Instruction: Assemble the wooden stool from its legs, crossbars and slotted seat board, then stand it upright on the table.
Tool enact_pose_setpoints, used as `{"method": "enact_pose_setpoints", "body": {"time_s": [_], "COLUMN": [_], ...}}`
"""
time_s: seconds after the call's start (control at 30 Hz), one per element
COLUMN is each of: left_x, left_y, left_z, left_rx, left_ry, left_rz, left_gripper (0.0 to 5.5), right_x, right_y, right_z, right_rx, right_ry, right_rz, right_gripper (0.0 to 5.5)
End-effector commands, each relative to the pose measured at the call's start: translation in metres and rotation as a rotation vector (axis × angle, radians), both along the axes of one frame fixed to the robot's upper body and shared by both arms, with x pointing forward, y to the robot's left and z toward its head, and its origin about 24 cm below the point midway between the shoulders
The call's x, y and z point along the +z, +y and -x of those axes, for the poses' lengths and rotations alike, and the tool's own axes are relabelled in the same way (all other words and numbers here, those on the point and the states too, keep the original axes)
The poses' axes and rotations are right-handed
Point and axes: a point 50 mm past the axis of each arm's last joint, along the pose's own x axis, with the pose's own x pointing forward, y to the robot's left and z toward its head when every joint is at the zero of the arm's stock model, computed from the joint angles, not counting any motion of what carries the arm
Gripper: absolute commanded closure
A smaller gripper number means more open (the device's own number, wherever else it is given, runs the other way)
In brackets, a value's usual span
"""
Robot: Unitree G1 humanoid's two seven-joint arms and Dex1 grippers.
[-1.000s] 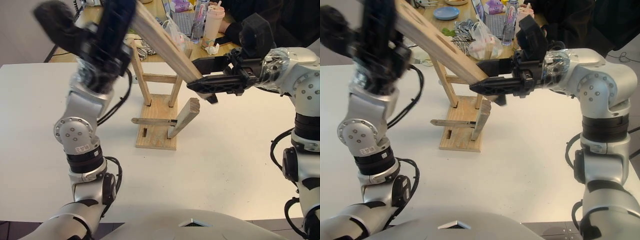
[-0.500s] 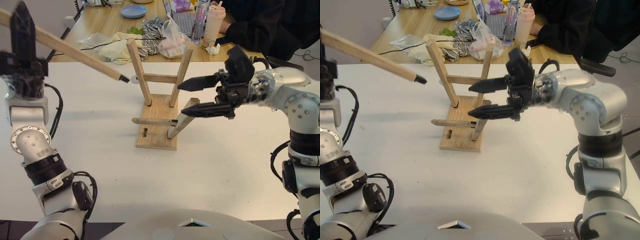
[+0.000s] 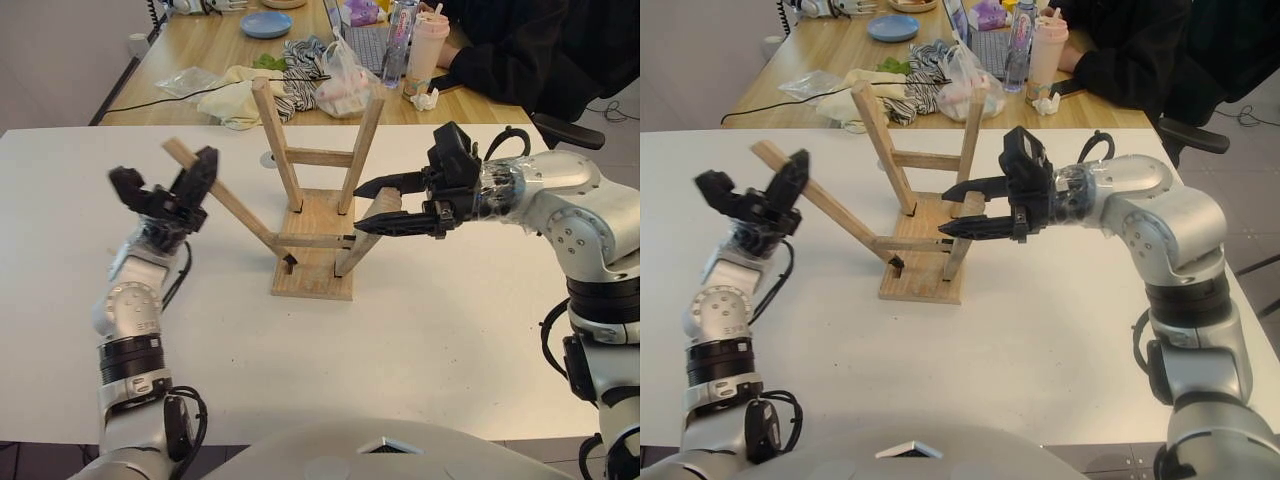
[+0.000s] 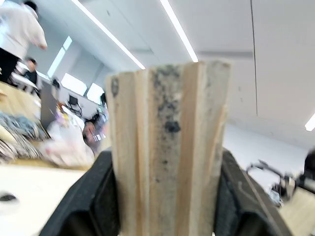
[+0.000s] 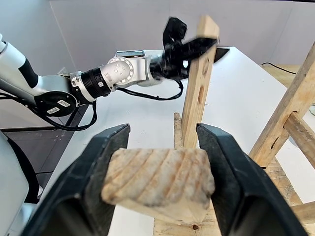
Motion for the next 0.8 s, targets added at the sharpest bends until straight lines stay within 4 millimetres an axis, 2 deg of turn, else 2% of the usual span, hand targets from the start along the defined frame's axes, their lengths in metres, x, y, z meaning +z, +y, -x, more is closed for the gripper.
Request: {"method": "enact_pose_setpoints", "body": {"time_s": [0.03,0.13,0.3,0.43,0.53,0.7,0.8], "left_x": [-0.009,-0.009,-0.009,0.000,0.010,0.030,0.049], "left_y": [0.000,0.008,0.022,0.035,0.038,0.041,0.040], "left_z": [0.005,0.009,0.020,0.029,0.035,0.025,0.014], "left_rx": [-0.025,-0.070,-0.249,-0.395,-0.513,-0.600,-0.645], "left_ry": [0.029,0.043,0.107,0.155,0.194,0.191,0.172], "left_rz": [-0.060,-0.166,-0.503,-0.724,-0.816,-0.947,-1.040], "left_gripper": [3.47,3.47,3.48,3.48,3.49,3.49,3.49], "right_x": [-0.012,-0.012,-0.014,-0.017,-0.019,-0.023,-0.026], "right_y": [-0.006,-0.007,-0.009,-0.008,-0.007,-0.005,-0.003], "right_z": [-0.001,-0.001,0.002,0.004,0.005,0.007,0.007], "right_rx": [-0.017,-0.010,0.004,0.020,0.021,0.018,0.022], "right_ry": [0.050,0.054,0.065,0.071,0.074,0.078,0.080], "right_rz": [0.077,0.084,0.098,0.108,0.110,0.108,0.109], "right_gripper": [3.26,3.27,3.27,3.27,3.27,3.27,3.27]}}
